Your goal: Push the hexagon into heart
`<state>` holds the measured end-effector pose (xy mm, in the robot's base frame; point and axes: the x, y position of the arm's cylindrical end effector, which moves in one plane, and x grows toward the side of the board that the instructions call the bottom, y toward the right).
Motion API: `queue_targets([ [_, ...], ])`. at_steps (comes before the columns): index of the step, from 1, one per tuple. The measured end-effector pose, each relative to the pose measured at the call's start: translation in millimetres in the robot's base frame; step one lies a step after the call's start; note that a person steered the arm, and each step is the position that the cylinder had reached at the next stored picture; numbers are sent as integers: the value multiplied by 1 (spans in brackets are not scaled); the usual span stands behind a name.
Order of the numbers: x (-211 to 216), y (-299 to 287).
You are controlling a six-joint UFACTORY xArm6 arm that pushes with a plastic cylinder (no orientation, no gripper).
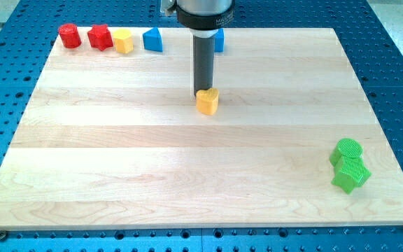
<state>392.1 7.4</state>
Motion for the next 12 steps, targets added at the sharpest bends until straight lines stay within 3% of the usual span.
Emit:
queue_targets([
  [1,-13,35],
  [2,15,77],
  [4,24,9],
  [5,23,21],
  [6,-35,19],
  [8,-117,-48],
  [10,-199,-23],
  [12,-199,-101],
])
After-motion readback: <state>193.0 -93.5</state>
